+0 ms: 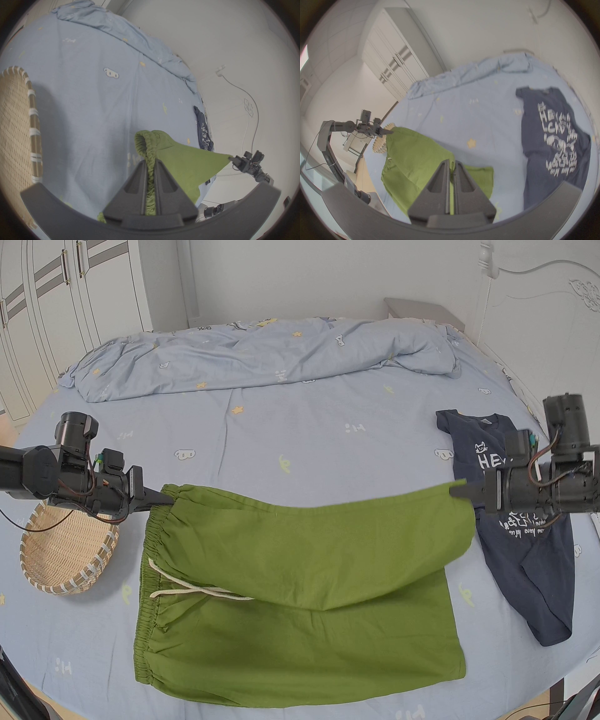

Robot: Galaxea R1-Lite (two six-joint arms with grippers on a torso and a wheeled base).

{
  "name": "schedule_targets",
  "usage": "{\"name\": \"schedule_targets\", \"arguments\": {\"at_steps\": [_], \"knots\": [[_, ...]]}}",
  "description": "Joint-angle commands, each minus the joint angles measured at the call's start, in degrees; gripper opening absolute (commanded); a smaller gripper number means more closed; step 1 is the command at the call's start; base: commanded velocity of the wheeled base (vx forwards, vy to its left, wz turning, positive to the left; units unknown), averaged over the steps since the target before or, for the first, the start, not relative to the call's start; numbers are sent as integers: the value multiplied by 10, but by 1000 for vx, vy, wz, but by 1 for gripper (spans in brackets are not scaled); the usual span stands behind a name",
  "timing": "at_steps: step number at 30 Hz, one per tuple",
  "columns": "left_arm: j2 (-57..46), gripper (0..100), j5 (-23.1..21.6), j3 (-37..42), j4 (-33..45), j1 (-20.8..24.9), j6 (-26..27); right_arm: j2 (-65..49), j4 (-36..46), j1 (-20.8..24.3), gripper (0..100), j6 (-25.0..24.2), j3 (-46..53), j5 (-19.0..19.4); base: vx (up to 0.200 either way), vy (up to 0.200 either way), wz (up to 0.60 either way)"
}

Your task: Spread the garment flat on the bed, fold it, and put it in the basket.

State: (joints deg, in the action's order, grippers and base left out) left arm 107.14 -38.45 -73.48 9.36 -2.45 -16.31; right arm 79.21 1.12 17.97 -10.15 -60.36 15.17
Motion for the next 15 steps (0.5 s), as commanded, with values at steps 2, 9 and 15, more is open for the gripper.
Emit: {"name": "schedule_targets", "arguments": {"at_steps": [2, 9, 15], "knots": [[-25, 0, -1, 6, -26, -28, -6, 13, -9, -1, 0, 32, -55, -4, 0, 0, 0], [-27, 0, -1, 6, -50, -47, -7, 86, -139, -8, 0, 35, -65, -25, 0, 0, 0], [-25, 0, -1, 7, -60, -54, -2, 165, -147, -24, 0, 40, -141, -28, 0, 0, 0]]}}
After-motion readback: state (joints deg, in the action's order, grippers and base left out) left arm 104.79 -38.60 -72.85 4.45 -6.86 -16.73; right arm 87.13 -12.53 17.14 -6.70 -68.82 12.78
